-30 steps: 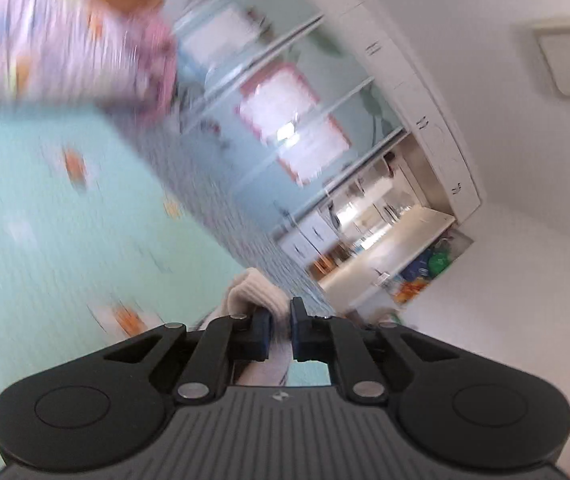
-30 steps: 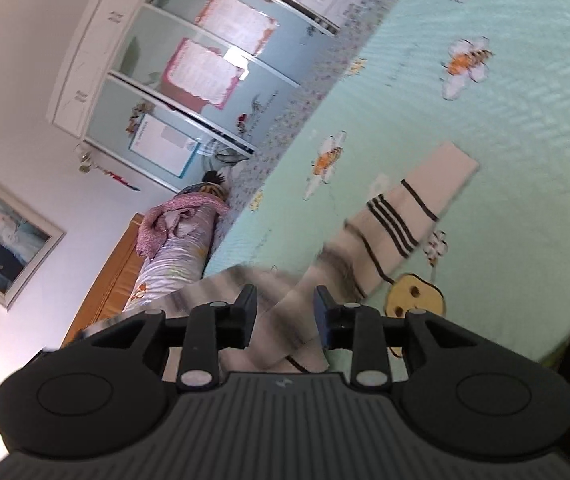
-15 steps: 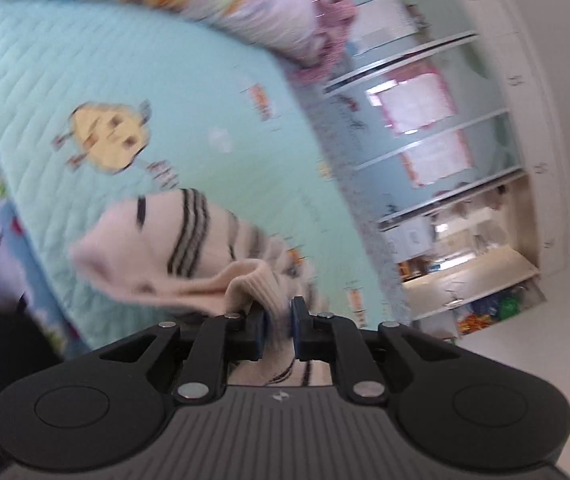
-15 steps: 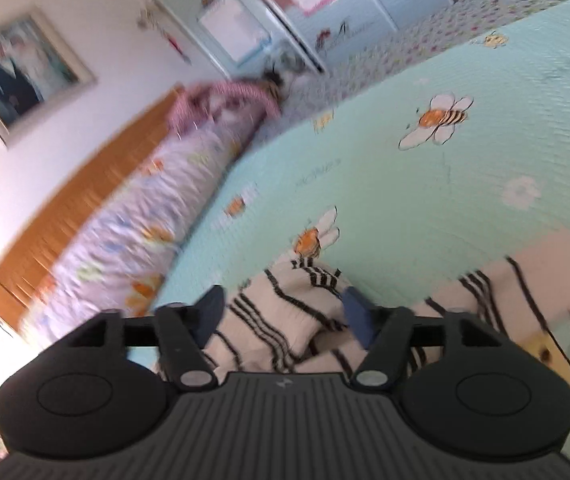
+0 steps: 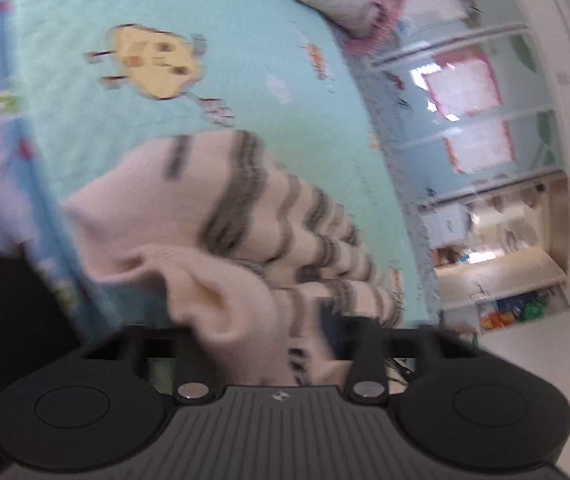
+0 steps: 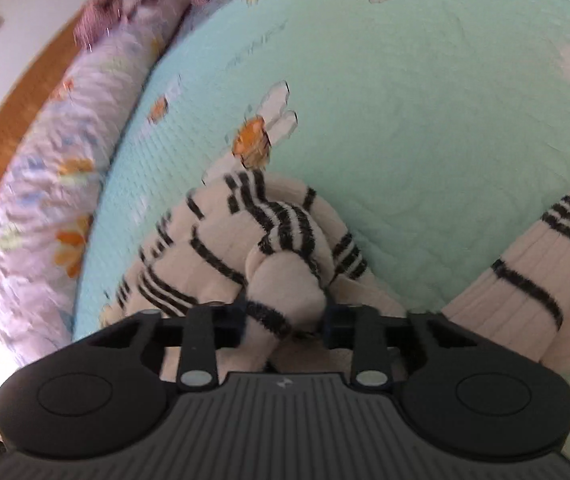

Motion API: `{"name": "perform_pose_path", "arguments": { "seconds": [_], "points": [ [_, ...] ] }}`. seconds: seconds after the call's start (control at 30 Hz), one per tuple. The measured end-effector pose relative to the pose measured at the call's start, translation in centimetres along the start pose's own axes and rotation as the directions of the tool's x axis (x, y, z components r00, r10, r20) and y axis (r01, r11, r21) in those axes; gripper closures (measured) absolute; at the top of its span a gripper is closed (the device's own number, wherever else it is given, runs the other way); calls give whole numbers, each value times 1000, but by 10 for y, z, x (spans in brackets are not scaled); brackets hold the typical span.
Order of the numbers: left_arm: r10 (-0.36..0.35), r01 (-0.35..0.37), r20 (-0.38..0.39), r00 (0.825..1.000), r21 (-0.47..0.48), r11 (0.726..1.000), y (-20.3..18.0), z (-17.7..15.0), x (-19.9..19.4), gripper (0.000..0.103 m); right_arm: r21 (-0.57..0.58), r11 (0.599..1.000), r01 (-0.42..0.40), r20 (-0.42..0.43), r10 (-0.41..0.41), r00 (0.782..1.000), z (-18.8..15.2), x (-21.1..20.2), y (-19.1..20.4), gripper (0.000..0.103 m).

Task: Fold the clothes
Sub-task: 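Grasp a sweater sleeve cuff with the left gripper and lift it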

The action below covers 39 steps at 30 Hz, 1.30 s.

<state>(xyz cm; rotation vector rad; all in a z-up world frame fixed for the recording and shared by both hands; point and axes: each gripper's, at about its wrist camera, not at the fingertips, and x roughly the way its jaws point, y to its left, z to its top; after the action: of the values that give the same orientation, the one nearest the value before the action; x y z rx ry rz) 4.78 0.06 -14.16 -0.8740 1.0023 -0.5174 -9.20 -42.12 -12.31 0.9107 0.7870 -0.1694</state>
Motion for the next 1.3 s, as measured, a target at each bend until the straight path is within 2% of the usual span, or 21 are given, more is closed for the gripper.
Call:
{"name": "perform_pose_path", "arguments": {
  "seconds": [0.07,0.17,0.23,0.3,0.37,0.47,0.5,0.57,0.6,0.67,0.7,0.73,0.8,0.87,0.97,1.07,1.13,1.23,1.3],
  "points": [
    [-23,23,3,1000,50,998,-16,2,5,91,29,998,-61,58,59,997,3,-21,-2,77],
    [-90,88,12,996,128,988,-56,11,14,92,27,990,-135,161,129,978,10,-66,1,80],
    [-148,144,10,989,181,973,-91,17,21,92,18,984,-178,235,169,957,16,-100,3,84],
    [-210,205,-11,978,260,944,-136,16,25,93,6,977,-214,326,200,924,27,-139,4,85],
    [-271,268,-40,962,345,899,-188,15,29,93,-13,970,-244,420,227,879,34,-181,3,87],
    [-366,368,-91,926,428,826,-263,10,32,93,-76,960,-271,552,267,790,30,-250,0,89],
    [-395,400,-109,912,447,800,-286,8,31,93,-107,955,-277,581,286,762,25,-273,-2,96],
    [-450,463,-152,880,490,739,-332,1,29,93,-176,935,-306,595,349,724,14,-306,-7,98],
    [-466,484,-176,867,512,709,-350,-4,26,93,-204,928,-313,593,371,714,8,-320,-9,94],
    [-476,520,-237,847,557,648,-374,-21,24,93,-229,940,-251,594,339,730,-10,-332,-16,74],
    [-471,539,-277,837,564,625,-372,-32,25,93,-239,953,-183,608,294,737,-18,-335,-20,50],
    [-465,558,-317,827,571,603,-369,-43,26,93,-244,962,-123,623,253,740,-25,-337,-25,37],
    [-447,595,-395,803,579,557,-364,-65,28,93,-238,971,-34,647,185,740,-34,-334,-38,36],
    [-404,632,-487,775,585,508,-338,-91,32,93,-206,979,-9,639,142,756,-31,-322,-53,35],
    [-305,647,-584,753,571,504,-288,-125,42,92,-158,987,-15,609,110,786,-15,-303,-72,33],
    [-158,617,-631,759,621,484,-242,-169,49,92,-169,986,0,550,94,830,-2,-284,-74,29],
    [-82,609,-657,750,637,472,-217,-190,61,92,-200,980,16,496,87,864,7,-266,-67,29],
    [2,584,-675,737,639,501,-182,-216,77,92,-295,952,77,401,50,915,20,-233,-36,28],
    [27,573,-685,728,629,525,-165,-224,85,92,-383,913,138,350,5,937,27,-211,-11,28]
  ]
}}
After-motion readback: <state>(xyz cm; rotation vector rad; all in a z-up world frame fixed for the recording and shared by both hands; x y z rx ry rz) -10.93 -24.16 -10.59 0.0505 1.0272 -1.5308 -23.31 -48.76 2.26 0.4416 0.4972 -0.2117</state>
